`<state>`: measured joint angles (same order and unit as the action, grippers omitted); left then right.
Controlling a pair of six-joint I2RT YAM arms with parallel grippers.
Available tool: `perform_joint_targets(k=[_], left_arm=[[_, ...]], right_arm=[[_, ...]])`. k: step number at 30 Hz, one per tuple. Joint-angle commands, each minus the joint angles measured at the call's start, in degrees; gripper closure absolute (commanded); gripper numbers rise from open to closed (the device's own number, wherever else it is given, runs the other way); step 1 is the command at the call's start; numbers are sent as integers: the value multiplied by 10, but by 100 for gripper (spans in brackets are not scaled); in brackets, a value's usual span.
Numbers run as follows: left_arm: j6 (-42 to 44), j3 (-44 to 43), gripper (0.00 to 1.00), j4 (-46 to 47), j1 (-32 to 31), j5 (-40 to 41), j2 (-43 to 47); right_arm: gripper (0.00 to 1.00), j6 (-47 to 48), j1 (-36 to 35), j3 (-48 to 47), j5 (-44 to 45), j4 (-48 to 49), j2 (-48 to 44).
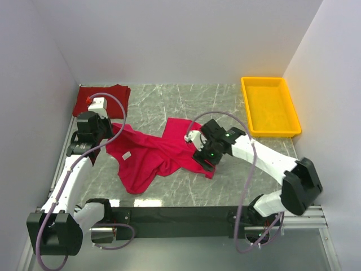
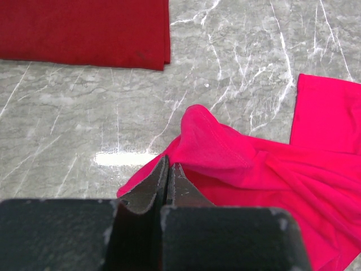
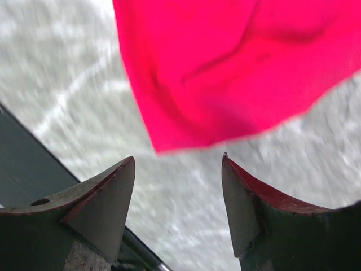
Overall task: Fold and stack the t-shirts
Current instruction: Flatten the tshirt out
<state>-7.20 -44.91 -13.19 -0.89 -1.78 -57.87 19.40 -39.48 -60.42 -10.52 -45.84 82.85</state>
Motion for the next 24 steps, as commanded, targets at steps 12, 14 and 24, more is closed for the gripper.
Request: perform_joint_targets(k=[12, 14, 24], left_arm=[[-10, 8, 99, 23, 3, -18, 17], [-8, 11, 99, 22, 3, -19, 18], [-4, 10, 99, 19, 3, -13, 21]], right_arm=[[30, -3, -43, 85, 62, 37, -12], [30, -16, -46, 89, 71, 53, 6], [49, -44, -50, 73, 75, 82, 56]])
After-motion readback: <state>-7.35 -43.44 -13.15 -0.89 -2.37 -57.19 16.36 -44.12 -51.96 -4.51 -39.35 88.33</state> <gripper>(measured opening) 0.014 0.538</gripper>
